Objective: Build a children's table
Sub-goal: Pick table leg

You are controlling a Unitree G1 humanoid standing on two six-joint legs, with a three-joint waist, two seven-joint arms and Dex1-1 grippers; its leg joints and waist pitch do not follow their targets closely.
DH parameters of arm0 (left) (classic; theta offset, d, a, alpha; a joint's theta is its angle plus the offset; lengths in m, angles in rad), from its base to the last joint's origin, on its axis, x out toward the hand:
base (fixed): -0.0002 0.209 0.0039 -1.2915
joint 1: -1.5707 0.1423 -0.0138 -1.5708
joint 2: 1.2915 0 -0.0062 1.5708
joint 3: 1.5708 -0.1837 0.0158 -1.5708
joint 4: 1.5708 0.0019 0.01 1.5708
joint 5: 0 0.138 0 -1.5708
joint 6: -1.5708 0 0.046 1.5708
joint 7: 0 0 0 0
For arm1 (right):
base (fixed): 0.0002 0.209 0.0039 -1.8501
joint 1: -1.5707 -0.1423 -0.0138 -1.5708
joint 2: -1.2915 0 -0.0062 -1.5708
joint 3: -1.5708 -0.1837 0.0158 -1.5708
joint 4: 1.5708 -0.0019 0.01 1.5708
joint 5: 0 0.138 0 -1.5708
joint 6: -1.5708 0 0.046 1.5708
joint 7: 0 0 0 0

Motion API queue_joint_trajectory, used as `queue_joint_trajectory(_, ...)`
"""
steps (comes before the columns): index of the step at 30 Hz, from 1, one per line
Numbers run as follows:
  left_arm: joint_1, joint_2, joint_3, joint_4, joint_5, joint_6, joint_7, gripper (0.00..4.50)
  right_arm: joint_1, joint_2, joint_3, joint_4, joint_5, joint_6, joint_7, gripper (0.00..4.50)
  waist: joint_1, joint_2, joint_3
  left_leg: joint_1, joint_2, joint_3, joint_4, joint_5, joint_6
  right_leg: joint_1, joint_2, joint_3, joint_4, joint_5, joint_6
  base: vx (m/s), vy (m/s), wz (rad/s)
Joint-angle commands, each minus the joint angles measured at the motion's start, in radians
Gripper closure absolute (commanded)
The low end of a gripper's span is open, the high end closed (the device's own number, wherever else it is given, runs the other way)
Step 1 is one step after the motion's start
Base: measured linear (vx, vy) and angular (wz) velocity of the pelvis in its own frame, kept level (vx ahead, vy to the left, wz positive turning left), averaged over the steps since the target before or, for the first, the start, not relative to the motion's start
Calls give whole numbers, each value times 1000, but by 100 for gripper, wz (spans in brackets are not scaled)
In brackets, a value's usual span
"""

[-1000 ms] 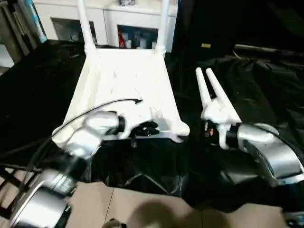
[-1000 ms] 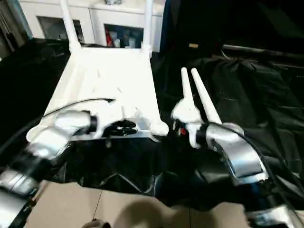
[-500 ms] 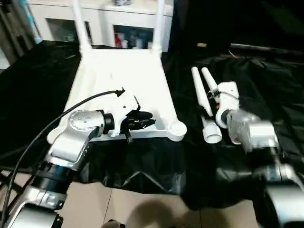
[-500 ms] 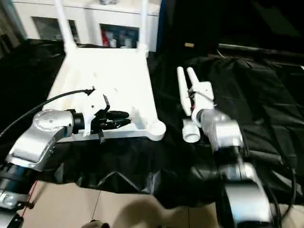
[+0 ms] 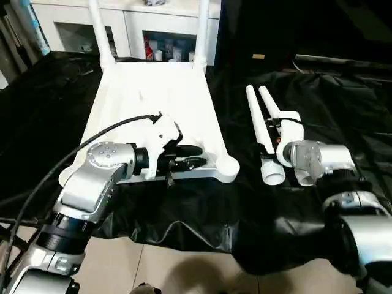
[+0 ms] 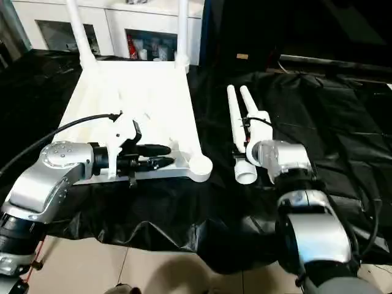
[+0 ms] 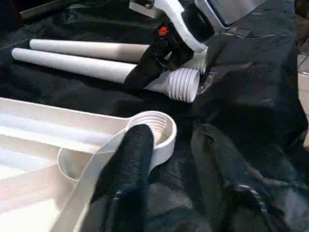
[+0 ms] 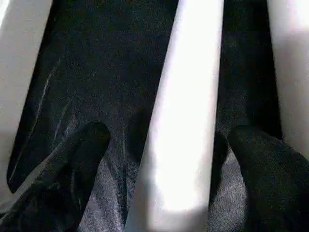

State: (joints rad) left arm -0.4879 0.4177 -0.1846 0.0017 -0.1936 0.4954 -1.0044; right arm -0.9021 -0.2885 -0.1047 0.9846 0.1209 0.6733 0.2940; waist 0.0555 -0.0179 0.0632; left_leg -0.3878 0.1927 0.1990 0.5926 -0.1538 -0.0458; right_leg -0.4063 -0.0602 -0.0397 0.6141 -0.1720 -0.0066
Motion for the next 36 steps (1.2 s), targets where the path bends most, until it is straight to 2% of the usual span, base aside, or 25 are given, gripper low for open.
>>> queue_joint_trajectory(1,4,9,-11,-29,-4,14,1,247,-12,-6,-2,40,-11,21,-6,0,0,-4,-74,28,30,-14,-59,-236,-45,40,-67,37,-70,-253,-193,0,0,0)
queue_joint_trajectory(3,4,14,-12,-39,-9,25,3,235,-20,-9,-5,70,-8,28,-20,36,0,-5,-73,29,31,-14,-59,-238,-46,37,-64,37,-69,-255,-191,0,0,0)
queue_joint_trajectory(5,4,16,-12,-43,-9,29,5,216,-26,-10,-12,91,-1,26,-23,39,0,-3,-73,31,31,-15,-59,-255,-53,35,-65,37,-71,-273,-187,0,0,0)
queue_joint_trajectory(6,4,16,-12,-44,-9,30,5,204,-27,-10,-13,95,0,26,-22,48,0,-7,-73,31,32,-15,-60,-258,-52,35,-65,36,-71,-277,-185,0,0,0)
queue_joint_trajectory(10,3,16,-14,-48,-12,33,10,182,-37,-10,-23,128,0,14,-13,82,0,-7,-72,30,31,-15,-60,-261,-55,35,-66,37,-71,-282,-180,0,0,0)
queue_joint_trajectory(16,-15,13,-20,-25,-11,21,16,109,-41,-14,-56,176,17,6,-25,150,1,-6,-74,29,31,-16,-60,-256,-55,36,-65,36,-69,-262,-183,0,0,0)
queue_joint_trajectory(19,-28,10,-19,-9,-2,10,25,97,-42,-17,-67,190,23,-6,-38,167,0,-6,-74,30,30,-15,-59,-266,-57,36,-64,35,-70,-267,-184,0,0,0)
queue_joint_trajectory(23,-60,-22,2,48,25,-24,95,57,-41,-23,-119,209,49,-39,-71,205,2,-3,-74,33,29,-17,-59,-283,-62,35,-65,35,-72,-289,-177,0,0,0)
queue_joint_trajectory(24,-64,-33,10,57,25,-21,114,54,-36,-24,-123,206,50,-53,-65,213,0,-5,-74,30,29,-17,-59,-283,-61,36,-65,35,-74,-291,-175,0,0,0)
queue_joint_trajectory(27,-72,-58,28,79,24,-26,157,27,-25,-24,-133,188,65,-65,-35,240,-1,2,-75,30,28,-17,-58,-289,-60,37,-62,33,-75,-277,-178,0,0,0)
queue_joint_trajectory(29,-81,-74,39,96,28,-55,188,13,-13,-25,-141,168,77,-90,-17,254,1,2,-76,30,29,-18,-58,-290,-54,38,-64,32,-76,-269,-182,0,0,0)
queue_joint_trajectory(31,-93,-99,63,113,8,-67,212,6,-5,-27,-147,154,85,-102,-2,257,2,2,-78,30,29,-19,-58,-284,-53,40,-65,32,-73,-260,-189,0,0,0)
queue_joint_trajectory(32,-109,-120,86,131,-14,-65,231,2,5,-27,-160,134,101,-112,17,258,4,6,-77,29,29,-20,-58,-283,-50,41,-66,32,-74,-252,-196,0,0,0)
queue_joint_trajectory(36,-148,-161,127,180,-28,-58,294,0,29,-24,-180,76,129,-129,61,261,7,1,-80,28,29,-19,-57,-265,-37,45,-64,30,-70,-214,-212,0,0,0)
